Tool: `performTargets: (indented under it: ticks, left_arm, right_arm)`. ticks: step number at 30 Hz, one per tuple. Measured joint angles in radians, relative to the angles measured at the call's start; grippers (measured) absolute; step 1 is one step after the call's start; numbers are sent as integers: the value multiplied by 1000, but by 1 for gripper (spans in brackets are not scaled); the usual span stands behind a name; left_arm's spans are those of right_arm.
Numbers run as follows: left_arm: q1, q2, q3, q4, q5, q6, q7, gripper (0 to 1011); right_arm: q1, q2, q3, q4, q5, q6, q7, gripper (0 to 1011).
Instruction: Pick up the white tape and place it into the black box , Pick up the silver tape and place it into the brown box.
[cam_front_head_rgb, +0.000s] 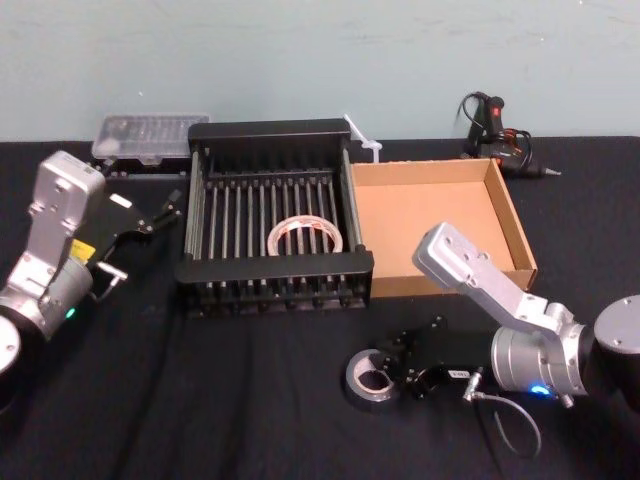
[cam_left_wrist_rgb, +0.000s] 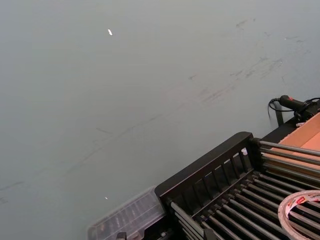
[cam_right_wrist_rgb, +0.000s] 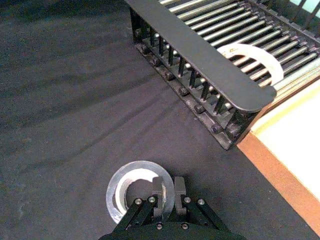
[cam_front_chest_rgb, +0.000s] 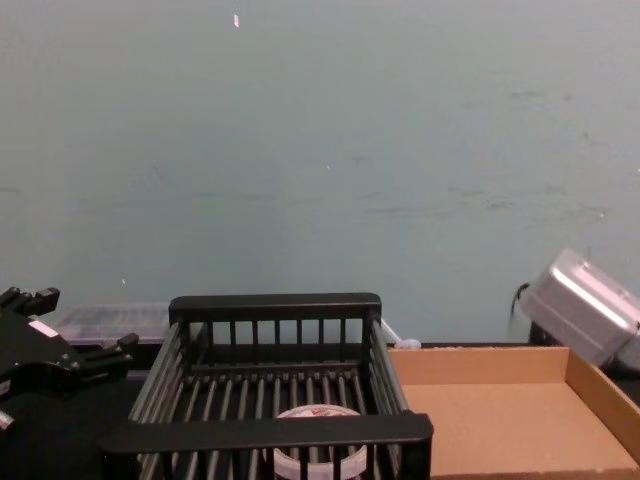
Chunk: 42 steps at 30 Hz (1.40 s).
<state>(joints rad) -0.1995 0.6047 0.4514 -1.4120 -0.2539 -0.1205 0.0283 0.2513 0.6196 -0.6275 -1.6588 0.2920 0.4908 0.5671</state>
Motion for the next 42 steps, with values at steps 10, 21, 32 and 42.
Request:
performTargets:
  ticks: [10, 21, 32, 42]
  left_arm:
    - [0, 0, 0, 0, 0, 0, 0, 1001]
    - [0, 0, 0, 0, 0, 0, 0, 1001]
    - [0, 0, 0, 0, 0, 0, 0, 1001]
    - [0, 0, 0, 0, 0, 0, 0, 1001]
  right_arm:
    - [-23, 15, 45, -40, 36, 16, -19, 148]
    - [-34, 24, 119, -61, 60, 23, -90, 147]
    - [-8, -29, 186, -14, 40, 65, -192, 147]
    - [49, -96, 228, 69, 10, 92, -245, 148]
